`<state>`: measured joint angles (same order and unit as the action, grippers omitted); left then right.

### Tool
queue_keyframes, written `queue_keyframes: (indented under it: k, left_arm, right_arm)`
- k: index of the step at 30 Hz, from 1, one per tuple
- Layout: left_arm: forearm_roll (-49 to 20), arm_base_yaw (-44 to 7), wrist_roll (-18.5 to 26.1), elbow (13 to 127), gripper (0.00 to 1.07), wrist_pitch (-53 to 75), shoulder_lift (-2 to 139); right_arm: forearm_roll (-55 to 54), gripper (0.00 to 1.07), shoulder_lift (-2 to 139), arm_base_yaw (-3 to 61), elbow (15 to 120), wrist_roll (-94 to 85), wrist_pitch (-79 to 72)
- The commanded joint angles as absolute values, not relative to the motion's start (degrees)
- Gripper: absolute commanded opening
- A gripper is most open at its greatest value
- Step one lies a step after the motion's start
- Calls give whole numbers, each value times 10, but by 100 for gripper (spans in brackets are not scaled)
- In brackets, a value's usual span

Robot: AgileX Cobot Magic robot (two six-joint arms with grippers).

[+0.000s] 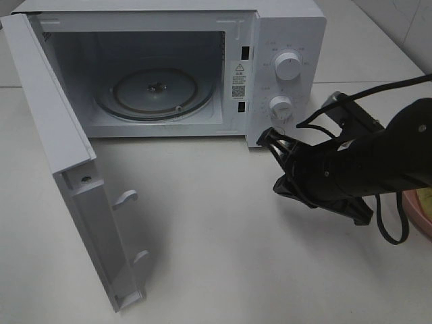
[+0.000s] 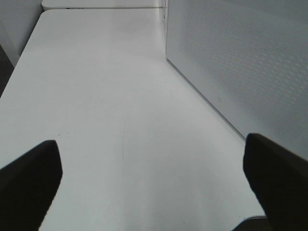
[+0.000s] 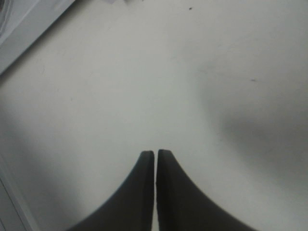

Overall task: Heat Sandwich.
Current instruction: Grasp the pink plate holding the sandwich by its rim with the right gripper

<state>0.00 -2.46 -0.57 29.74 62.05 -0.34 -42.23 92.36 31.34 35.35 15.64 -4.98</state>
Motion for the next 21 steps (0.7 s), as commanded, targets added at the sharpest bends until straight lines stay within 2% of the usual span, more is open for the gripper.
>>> queue_keyframes:
  k: [1,3,7,8,15,21]
  left_arm:
    - [-6,-24,-11,296,98,613,-16]
    - [-6,-24,-11,296,98,613,-16]
    - [-6,-24,-11,296,98,613,-16]
    - [-6,-24,-11,296,98,613,-16]
    - [-6,-24,-11,296,98,613,-16]
    - [-6,-24,-11,296,98,613,-16]
  right_arm:
    - [-417,7,918,313,375,51,18]
    - [-414,7,918,313,381,24,39]
    - [-341,7,918,313,404,-65,124]
    - [-341,7,918,313,404,-65,124]
    - [-147,9,906,313,450,-55,263]
    - [-58,13,870,313,479,-51,358]
